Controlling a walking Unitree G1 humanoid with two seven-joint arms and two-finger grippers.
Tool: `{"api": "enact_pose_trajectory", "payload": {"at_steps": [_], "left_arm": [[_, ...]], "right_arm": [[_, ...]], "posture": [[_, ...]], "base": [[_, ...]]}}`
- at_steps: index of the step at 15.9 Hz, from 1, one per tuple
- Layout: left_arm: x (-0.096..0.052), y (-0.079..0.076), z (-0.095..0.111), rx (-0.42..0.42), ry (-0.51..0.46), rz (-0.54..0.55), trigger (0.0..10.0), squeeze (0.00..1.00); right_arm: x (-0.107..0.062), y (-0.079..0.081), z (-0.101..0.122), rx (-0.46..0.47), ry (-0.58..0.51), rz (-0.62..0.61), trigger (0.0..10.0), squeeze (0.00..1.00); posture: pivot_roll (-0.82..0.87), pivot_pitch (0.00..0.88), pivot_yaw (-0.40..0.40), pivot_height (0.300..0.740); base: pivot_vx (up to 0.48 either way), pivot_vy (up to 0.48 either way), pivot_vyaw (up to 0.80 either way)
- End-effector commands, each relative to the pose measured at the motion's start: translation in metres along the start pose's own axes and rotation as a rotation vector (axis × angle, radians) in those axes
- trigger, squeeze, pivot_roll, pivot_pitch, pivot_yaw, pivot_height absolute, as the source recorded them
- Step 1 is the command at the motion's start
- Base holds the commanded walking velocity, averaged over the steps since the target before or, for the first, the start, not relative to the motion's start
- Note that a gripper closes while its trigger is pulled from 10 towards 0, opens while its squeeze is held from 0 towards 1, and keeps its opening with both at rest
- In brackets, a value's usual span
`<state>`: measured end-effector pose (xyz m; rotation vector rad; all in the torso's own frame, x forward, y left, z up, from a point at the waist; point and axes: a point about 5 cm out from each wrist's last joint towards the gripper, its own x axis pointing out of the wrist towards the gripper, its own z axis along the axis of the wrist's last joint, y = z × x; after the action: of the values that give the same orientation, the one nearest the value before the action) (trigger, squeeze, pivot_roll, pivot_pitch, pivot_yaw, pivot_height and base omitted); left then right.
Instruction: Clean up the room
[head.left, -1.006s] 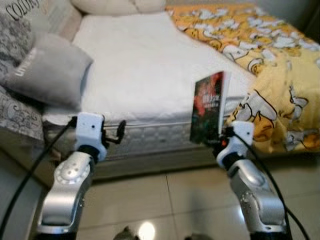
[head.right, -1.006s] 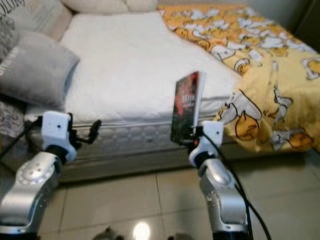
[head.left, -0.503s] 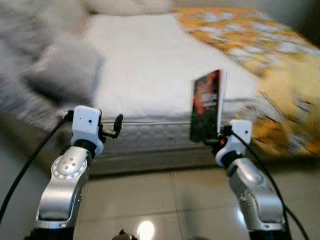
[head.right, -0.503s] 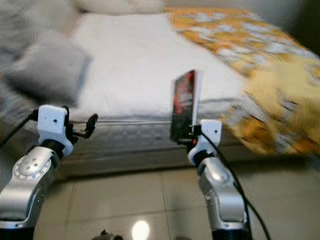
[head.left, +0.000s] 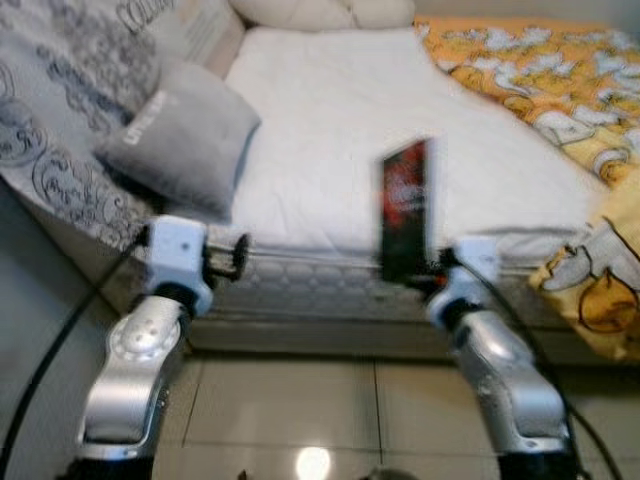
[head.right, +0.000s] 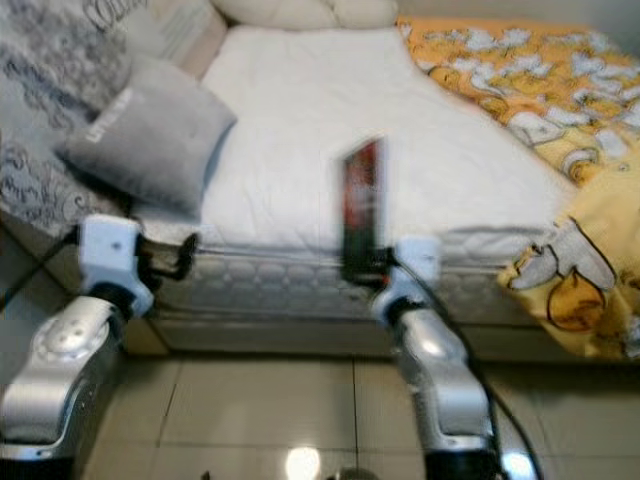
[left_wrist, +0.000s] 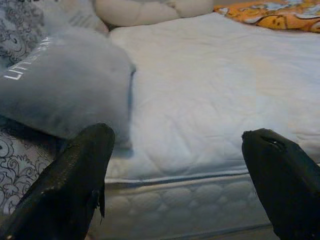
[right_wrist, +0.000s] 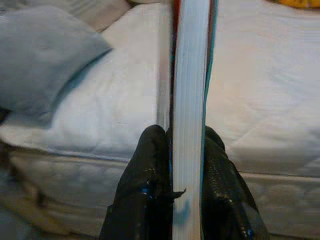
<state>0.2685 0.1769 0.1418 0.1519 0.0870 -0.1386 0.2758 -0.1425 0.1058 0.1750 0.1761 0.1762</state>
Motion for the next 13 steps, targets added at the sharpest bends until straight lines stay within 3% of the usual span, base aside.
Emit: {"api": "enact_pose_trajectory", "payload": {"at_steps": [1,13], "left_arm": [[-0.0012,0.0056,0.0001,0.013,0.002,0.019,10.0,1.0],[0.0008,0.002,0.0014,0.011,-0.009,-0.003,10.0,1.0]], "right_arm": [[0.0034,0.0129,0.0098,-0.002,-0.052,0.052,10.0,0.0],[0.0051,0.0132,0.0107,-0.013,-0.056,0.065,10.0,0.0]], "posture": [[-0.09,0.025,-0.014,0.74],[-0.09,0.001,-0.016,0.74]], "base": [[0.322,0.0,0.0],[0.326,0.0,0.0]]}}
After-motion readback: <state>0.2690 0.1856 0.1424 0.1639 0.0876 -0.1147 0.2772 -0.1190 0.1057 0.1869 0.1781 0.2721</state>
